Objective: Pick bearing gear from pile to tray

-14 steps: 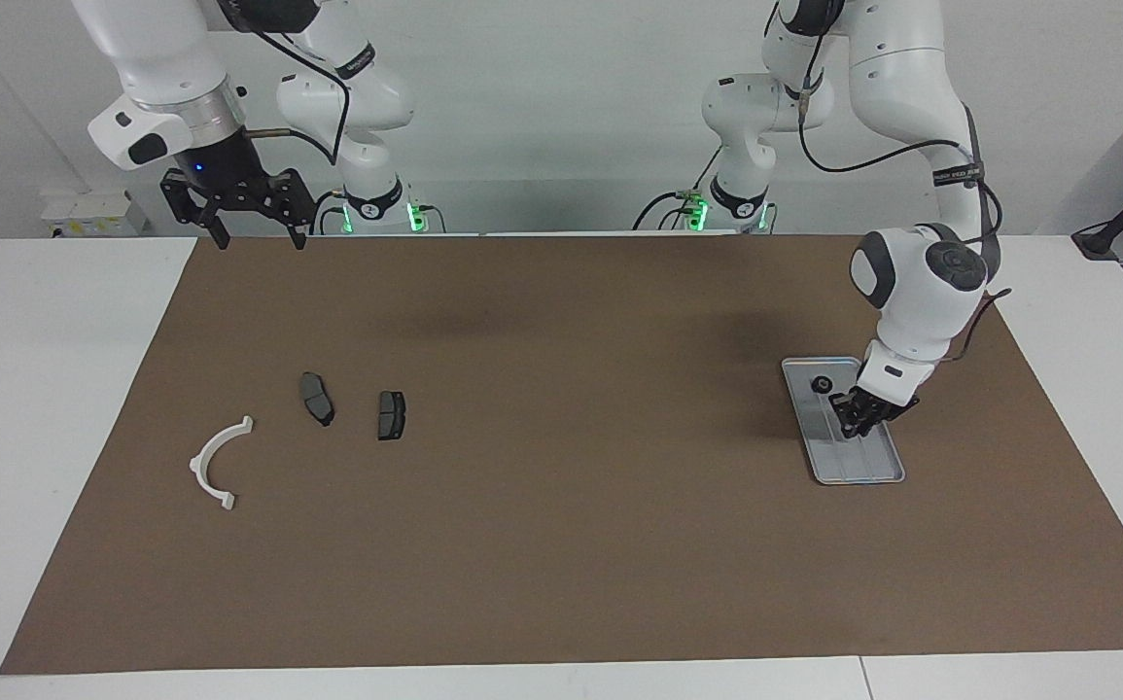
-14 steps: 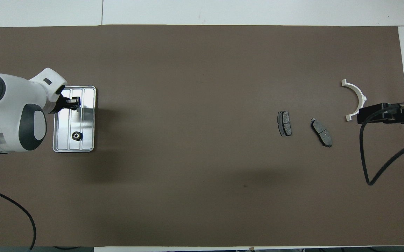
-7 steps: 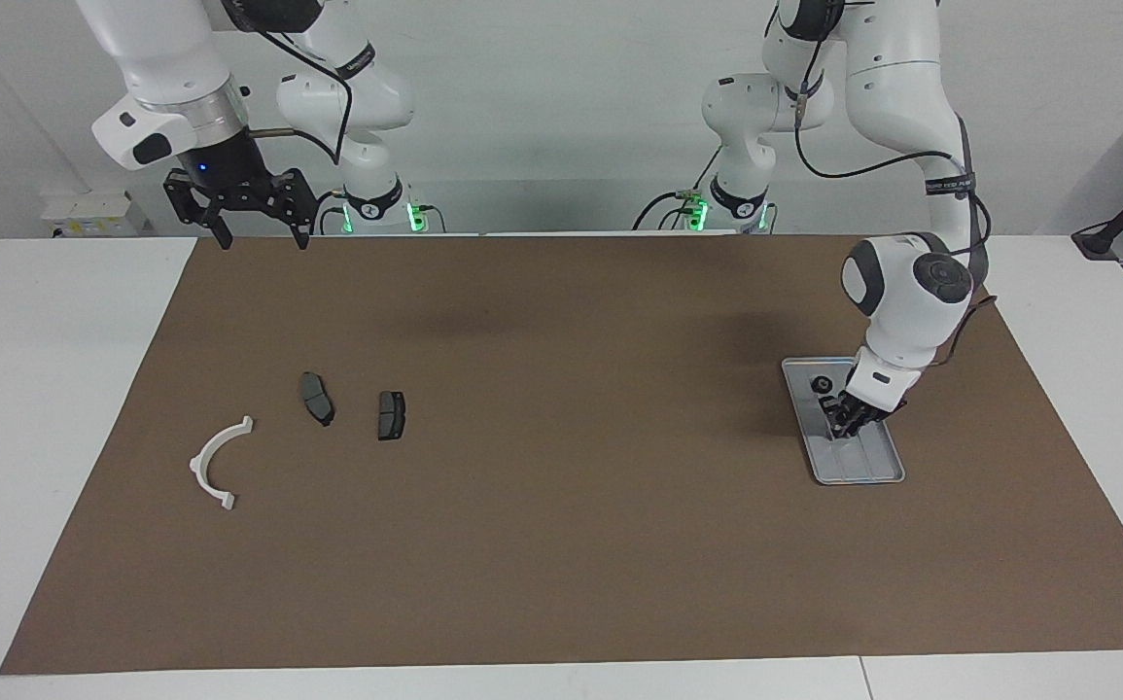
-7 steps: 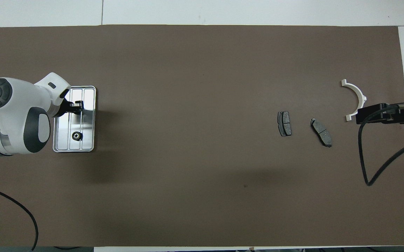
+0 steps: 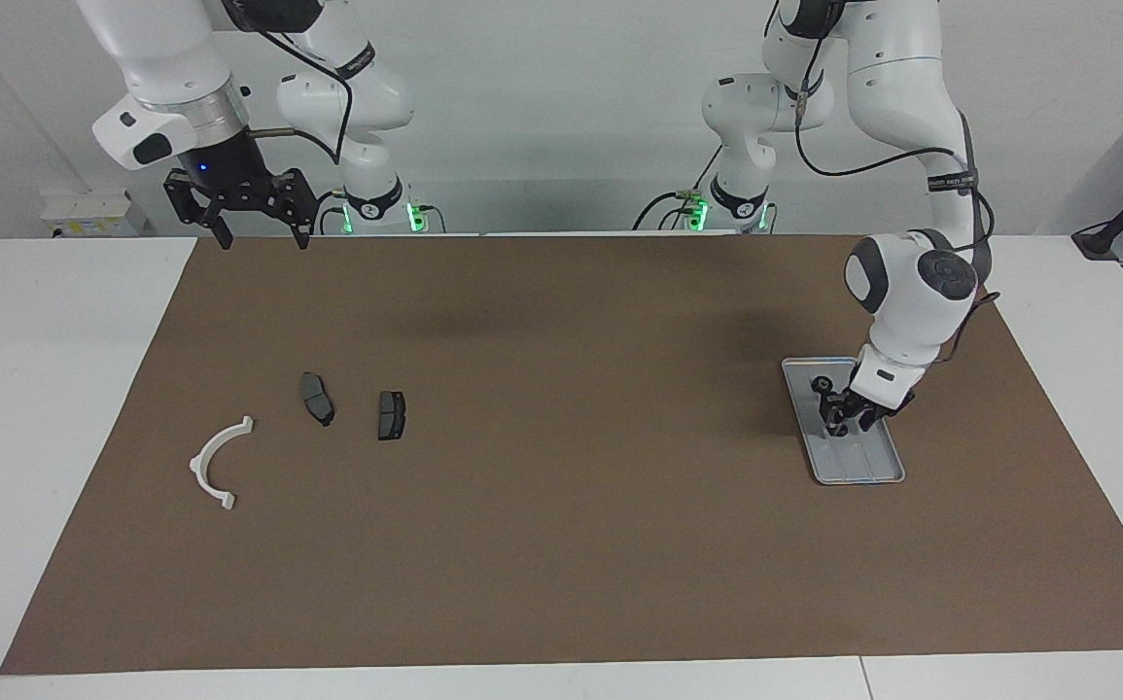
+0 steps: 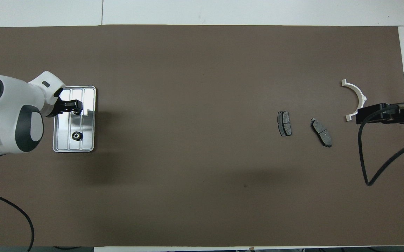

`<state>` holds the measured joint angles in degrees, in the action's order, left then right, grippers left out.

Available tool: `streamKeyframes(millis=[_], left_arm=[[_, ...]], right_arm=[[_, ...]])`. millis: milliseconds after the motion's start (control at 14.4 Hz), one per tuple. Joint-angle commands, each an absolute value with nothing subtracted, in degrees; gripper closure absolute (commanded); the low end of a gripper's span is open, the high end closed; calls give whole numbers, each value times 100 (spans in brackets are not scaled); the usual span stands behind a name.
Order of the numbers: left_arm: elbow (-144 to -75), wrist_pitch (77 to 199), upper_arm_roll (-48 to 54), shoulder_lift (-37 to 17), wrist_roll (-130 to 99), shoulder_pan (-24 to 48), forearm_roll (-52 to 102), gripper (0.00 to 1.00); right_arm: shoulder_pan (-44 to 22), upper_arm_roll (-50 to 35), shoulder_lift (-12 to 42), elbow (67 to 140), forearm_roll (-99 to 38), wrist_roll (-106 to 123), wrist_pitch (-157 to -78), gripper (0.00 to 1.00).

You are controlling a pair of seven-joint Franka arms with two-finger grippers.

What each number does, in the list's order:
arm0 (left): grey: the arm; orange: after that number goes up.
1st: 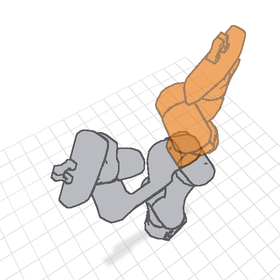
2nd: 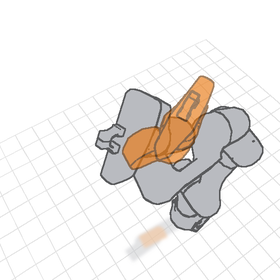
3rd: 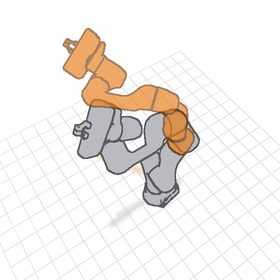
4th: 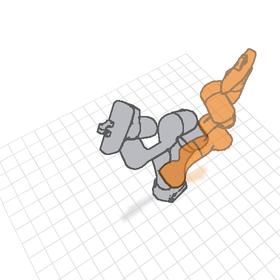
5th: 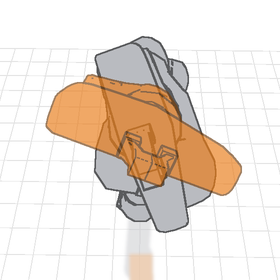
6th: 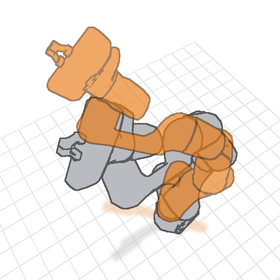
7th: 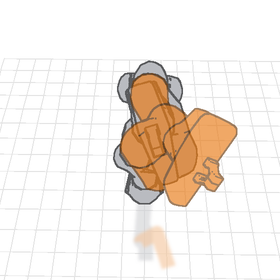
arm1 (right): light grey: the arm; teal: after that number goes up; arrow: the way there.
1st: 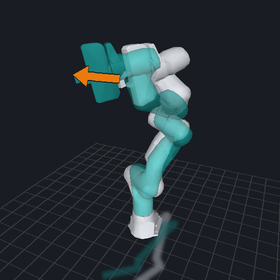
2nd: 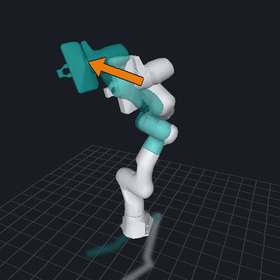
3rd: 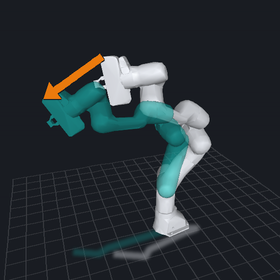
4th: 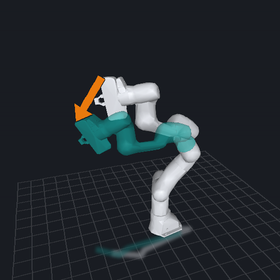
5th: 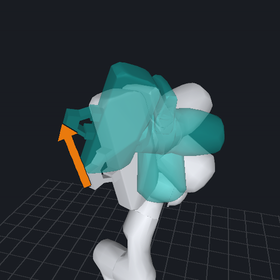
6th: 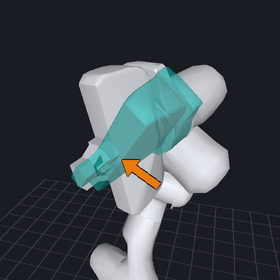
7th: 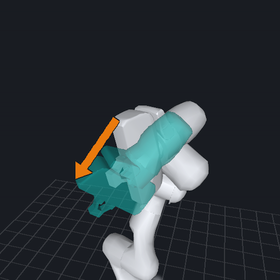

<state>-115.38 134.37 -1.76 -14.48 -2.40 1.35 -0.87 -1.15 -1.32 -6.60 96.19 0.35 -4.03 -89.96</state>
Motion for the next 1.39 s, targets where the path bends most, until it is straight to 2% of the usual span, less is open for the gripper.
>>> streamKeyframes(millis=[0, 208, 347, 695, 834, 1042, 1320], left_arm=[[-10735, 12150, -176, -1055, 87, -61, -88, 0], [-9707, 11026, -150, -993, 97, -385, 122, 0], [-9396, 10557, -193, -705, 88, -404, 193, 0], [-9491, 9626, -176, 165, 97, -404, 176, 0], [-9947, 9702, -167, 491, 123, -378, 176, 0], [-10011, 9896, -114, 519, -288, -19, 176, 0], [-10108, 9966, -105, 571, -290, 70, 167, 0]], right_arm=[[-88, -158, -721, 9650, -123, -440, -9026, 0], [-88, -158, -721, 9650, -123, -431, -9026, 0], [-88, -158, -721, 9650, -123, -431, -9035, 0], [-88, -158, -721, 9642, -114, -431, -9035, 0], [-88, -158, -721, 9650, -123, -431, -9035, 0], [-88, -158, -721, 9642, -123, -422, -9035, 0], [-79, -149, -729, 9642, -123, -422, -9035, 0]])
